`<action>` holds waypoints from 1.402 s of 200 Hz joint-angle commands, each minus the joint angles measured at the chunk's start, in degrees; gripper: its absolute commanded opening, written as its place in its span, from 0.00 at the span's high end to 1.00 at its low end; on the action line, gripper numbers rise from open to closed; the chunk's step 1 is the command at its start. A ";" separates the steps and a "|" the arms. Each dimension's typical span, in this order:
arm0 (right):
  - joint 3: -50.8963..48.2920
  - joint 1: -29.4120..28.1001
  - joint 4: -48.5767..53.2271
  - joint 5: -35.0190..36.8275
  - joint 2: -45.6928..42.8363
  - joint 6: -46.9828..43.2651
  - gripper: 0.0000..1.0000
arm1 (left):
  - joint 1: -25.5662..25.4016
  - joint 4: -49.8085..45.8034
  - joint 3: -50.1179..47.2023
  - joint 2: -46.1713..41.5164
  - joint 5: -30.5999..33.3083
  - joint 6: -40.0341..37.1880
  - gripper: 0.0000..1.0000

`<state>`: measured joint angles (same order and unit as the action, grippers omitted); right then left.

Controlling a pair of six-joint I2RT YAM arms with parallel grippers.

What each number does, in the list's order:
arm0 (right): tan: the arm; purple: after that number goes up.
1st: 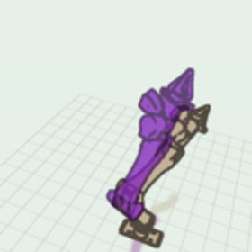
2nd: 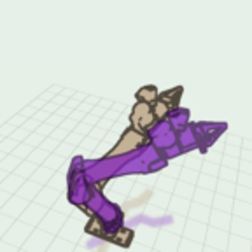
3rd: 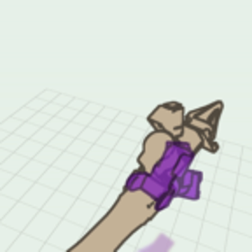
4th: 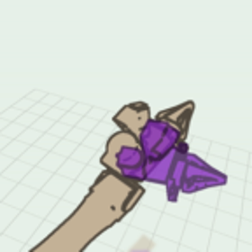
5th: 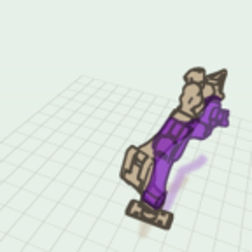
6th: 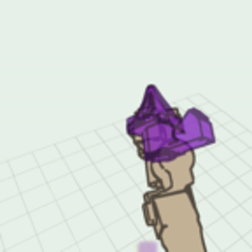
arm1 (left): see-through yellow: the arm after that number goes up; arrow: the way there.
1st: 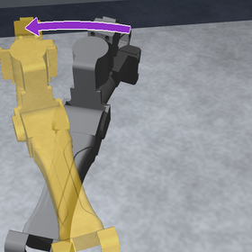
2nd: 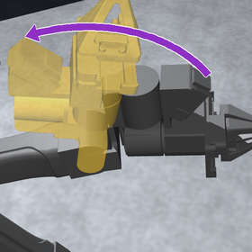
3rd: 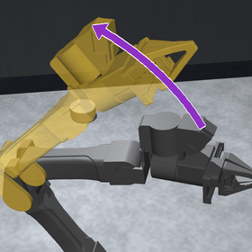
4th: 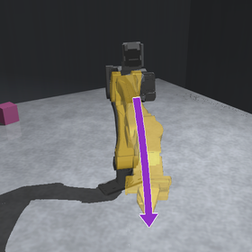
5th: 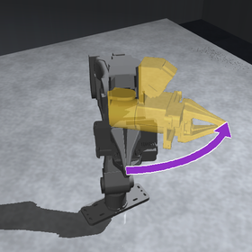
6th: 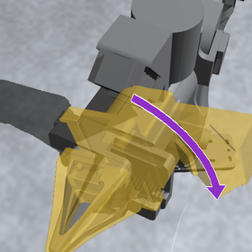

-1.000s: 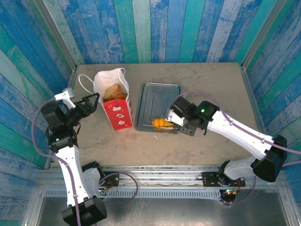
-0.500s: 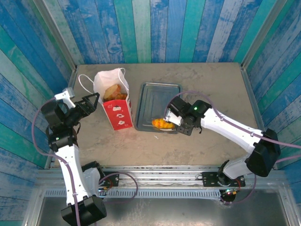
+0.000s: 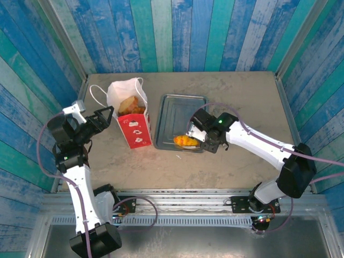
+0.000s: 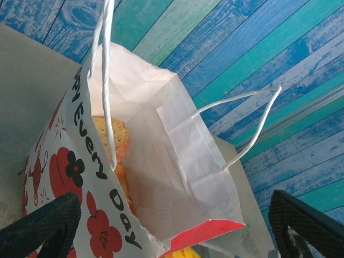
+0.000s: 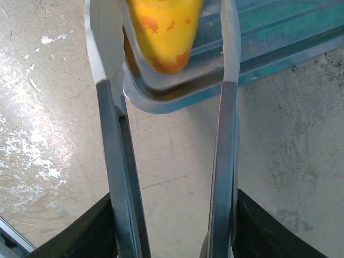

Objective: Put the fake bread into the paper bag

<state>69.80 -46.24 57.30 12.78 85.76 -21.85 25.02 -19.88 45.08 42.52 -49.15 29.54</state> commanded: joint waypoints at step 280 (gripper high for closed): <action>9.68 -2.50 -7.96 -8.67 -15.88 17.82 0.68 | -0.89 -10.31 3.56 3.66 6.43 -5.03 0.10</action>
<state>76.18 -47.70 53.91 6.31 73.17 -8.60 24.80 -29.02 47.20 45.93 -43.33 25.30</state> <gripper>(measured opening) 0.324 0.912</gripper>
